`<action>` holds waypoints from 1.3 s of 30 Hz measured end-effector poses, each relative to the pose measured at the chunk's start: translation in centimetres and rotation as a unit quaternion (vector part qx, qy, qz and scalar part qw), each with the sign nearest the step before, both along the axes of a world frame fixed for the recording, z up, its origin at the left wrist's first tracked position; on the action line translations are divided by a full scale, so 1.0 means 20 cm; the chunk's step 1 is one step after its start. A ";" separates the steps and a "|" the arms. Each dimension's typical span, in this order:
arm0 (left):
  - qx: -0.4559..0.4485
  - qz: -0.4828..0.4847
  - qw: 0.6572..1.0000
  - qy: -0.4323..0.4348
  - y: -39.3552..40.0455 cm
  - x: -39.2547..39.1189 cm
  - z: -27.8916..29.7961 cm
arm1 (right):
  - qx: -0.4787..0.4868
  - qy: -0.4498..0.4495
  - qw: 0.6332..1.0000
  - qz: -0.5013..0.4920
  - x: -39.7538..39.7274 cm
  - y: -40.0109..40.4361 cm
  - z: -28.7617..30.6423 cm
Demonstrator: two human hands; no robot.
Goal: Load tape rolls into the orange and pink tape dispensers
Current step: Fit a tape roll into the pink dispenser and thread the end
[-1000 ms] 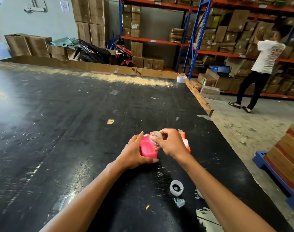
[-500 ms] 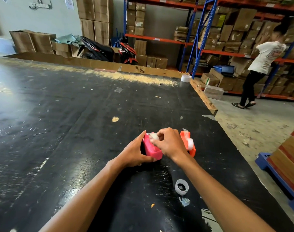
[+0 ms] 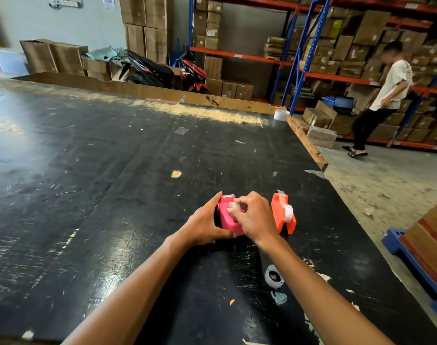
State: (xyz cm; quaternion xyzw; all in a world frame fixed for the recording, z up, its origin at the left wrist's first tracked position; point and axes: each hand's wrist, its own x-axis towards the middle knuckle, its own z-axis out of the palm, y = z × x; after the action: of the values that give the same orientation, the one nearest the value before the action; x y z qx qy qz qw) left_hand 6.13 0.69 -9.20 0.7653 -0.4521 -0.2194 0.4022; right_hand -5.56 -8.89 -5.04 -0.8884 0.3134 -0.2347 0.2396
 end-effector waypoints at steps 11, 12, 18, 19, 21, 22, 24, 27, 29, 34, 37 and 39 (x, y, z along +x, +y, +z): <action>0.002 -0.001 1.000 0.019 -0.01 0.01 -0.02 | -0.041 0.017 0.996 0.078 -0.06 -0.05 -0.04; 0.003 -0.002 1.000 0.022 -0.01 0.01 -0.02 | -0.051 0.025 0.995 0.083 -0.07 -0.05 -0.04; 0.001 -0.005 1.000 0.008 -0.01 0.02 -0.02 | -0.086 0.048 0.989 0.107 -0.12 -0.06 -0.06; 0.000 -0.006 1.000 0.015 -0.01 0.02 -0.02 | -0.059 0.043 0.992 0.105 -0.13 -0.07 -0.05; 0.000 -0.008 1.000 0.024 -0.01 0.01 -0.01 | 0.012 0.012 0.996 0.090 -0.11 -0.07 -0.02; 0.001 -0.006 1.000 0.020 0.00 0.02 -0.01 | 0.037 -0.002 0.997 0.074 -0.09 -0.08 0.01; 0.009 -0.004 1.000 0.010 0.00 0.02 -0.02 | 0.061 0.007 0.997 0.041 -0.04 -0.10 0.05; 0.017 -0.008 1.000 0.012 -0.01 0.03 -0.02 | 0.090 0.070 0.993 0.004 0.04 -0.12 0.12; 0.019 -0.015 1.000 0.013 -0.01 0.03 -0.02 | 0.100 0.106 0.989 -0.012 0.09 -0.11 0.14; 0.032 -0.026 0.999 0.025 -0.02 0.05 -0.03 | 0.138 0.153 0.978 -0.025 0.13 -0.12 0.13; 0.027 -0.025 0.999 0.028 -0.03 0.06 -0.03 | 0.141 0.159 0.977 0.003 0.13 -0.14 0.16; 0.028 -0.025 0.999 0.025 -0.03 0.06 -0.03 | 0.126 0.151 0.980 0.030 0.11 -0.14 0.18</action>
State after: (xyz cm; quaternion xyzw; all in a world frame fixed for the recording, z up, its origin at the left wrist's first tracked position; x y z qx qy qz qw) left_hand 7.27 0.16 -9.88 0.7592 -0.4544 -0.2608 0.3862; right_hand -3.29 -11.72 -1.54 -0.8855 0.3458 -0.0494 0.3064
